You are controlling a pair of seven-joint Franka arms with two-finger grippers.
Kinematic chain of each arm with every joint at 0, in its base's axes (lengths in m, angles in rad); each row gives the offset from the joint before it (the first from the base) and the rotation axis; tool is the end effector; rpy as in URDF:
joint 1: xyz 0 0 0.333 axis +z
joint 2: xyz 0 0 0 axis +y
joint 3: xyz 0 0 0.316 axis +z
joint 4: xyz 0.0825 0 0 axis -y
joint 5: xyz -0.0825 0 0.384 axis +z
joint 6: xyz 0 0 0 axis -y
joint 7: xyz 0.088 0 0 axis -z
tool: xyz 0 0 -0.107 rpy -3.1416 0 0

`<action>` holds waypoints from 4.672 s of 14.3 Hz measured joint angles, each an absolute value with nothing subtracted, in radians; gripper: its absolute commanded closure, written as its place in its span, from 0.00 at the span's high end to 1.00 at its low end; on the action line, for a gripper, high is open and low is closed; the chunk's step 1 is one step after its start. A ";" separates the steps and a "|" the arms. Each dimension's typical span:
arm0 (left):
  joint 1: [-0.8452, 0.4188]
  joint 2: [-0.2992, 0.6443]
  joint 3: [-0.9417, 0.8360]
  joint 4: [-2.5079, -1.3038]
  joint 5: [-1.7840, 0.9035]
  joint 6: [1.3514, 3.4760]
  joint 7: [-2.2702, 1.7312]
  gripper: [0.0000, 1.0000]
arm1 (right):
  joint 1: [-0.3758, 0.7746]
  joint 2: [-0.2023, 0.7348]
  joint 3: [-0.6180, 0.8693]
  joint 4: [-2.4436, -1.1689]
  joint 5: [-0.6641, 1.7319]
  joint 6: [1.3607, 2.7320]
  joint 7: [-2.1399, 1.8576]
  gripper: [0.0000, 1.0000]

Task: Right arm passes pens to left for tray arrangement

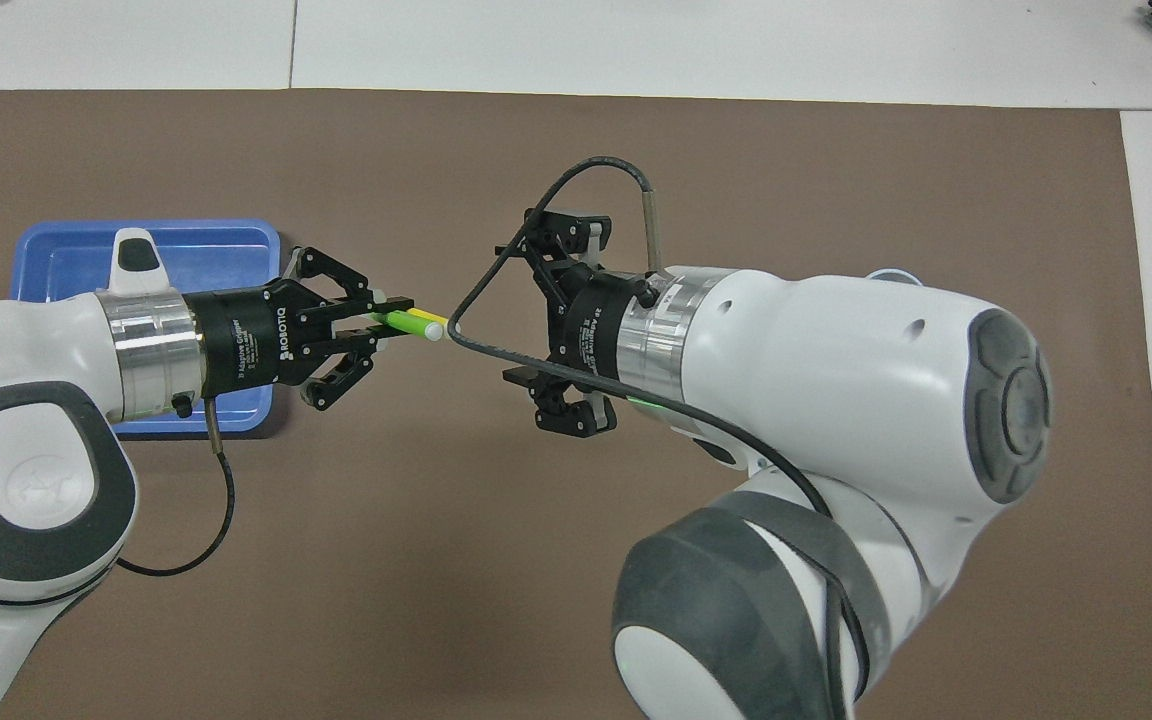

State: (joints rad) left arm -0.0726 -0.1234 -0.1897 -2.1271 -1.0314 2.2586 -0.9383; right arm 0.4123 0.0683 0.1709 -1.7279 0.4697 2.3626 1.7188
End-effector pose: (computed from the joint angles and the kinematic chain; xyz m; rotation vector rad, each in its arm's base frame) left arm 0.5188 -0.1663 0.4993 1.8511 1.3529 -0.3463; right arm 0.5231 0.3480 0.5961 -1.8916 1.5627 0.2085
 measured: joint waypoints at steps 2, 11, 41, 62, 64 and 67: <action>-0.034 -0.124 -0.190 -2.144 -0.954 2.255 -0.796 0.00 | 0.411 0.066 0.166 -1.726 0.428 2.311 1.630 1.00; 0.177 -0.035 -0.184 -2.180 -0.654 2.207 -0.087 0.00 | 0.249 0.047 0.152 -1.725 0.240 1.984 0.999 1.00; 0.285 0.401 -0.182 -1.821 -0.291 2.170 0.281 0.99 | -0.019 -0.151 0.153 -1.724 0.057 1.590 0.228 1.00; 0.171 0.281 -0.195 -1.465 0.134 1.691 0.095 1.00 | -0.036 -0.151 0.149 -1.724 0.057 1.591 0.228 1.00; 0.161 0.232 -0.198 -1.427 0.136 1.617 0.093 1.00 | -0.036 -0.151 0.149 -1.724 0.057 1.591 0.228 1.00; 0.149 0.109 -0.205 -1.442 0.136 1.568 0.080 1.00 | -0.039 -0.151 0.145 -1.724 0.057 1.591 0.228 1.00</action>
State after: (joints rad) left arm 0.1491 0.1086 -0.2047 -1.4421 0.1356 1.5679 0.0802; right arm -0.0390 -0.1513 0.1454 -1.7237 0.0567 1.5908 0.2278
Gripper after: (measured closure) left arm 0.000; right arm 0.000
